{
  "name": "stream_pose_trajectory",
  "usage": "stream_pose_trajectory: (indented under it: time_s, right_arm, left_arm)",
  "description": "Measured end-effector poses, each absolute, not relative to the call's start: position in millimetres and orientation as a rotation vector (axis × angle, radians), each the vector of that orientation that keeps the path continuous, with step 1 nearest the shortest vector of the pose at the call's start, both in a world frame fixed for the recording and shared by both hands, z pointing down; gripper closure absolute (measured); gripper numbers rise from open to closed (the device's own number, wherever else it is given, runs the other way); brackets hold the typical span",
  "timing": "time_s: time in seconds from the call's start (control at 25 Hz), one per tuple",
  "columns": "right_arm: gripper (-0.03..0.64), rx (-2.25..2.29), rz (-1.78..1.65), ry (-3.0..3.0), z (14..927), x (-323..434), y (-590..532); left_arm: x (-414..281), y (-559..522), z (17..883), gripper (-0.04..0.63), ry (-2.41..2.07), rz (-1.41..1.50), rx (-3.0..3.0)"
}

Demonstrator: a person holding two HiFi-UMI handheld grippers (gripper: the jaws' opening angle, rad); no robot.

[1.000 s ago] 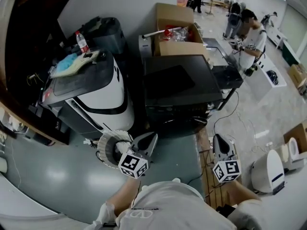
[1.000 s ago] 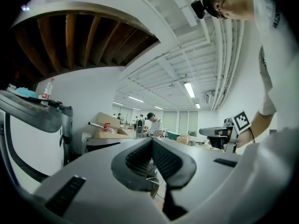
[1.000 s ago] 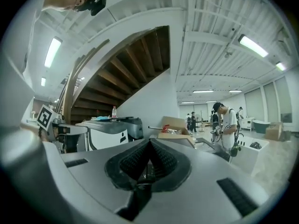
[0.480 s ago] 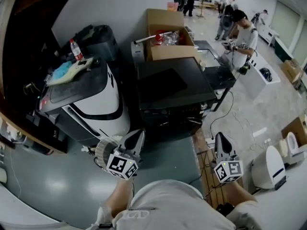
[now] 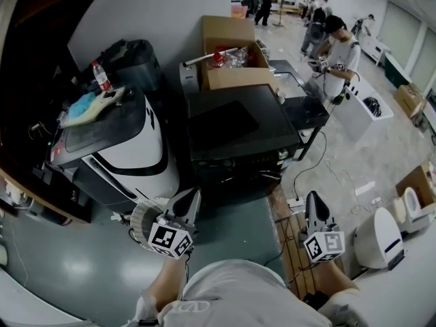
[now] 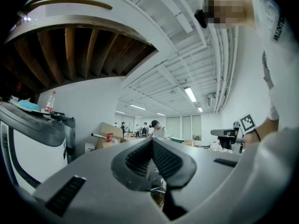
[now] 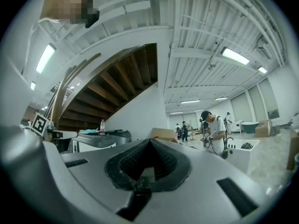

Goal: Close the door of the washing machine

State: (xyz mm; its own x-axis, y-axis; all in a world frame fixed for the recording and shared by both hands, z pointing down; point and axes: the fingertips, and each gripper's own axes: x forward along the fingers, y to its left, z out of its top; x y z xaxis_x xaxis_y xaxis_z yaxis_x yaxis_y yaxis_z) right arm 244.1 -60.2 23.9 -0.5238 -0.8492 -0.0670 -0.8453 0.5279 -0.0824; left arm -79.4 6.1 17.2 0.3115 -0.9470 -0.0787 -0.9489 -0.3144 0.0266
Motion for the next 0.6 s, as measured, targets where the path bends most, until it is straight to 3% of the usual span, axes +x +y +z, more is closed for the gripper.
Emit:
stream_pose_trajectory:
  time_s: [0.6]
  right_arm:
    - [0.607, -1.439, -0.047, 2.696, 28.4, 253.8, -68.0]
  left_arm:
    - [-58.6, 0.0, 23.6, 0.592, 1.811, 0.084, -2.541]
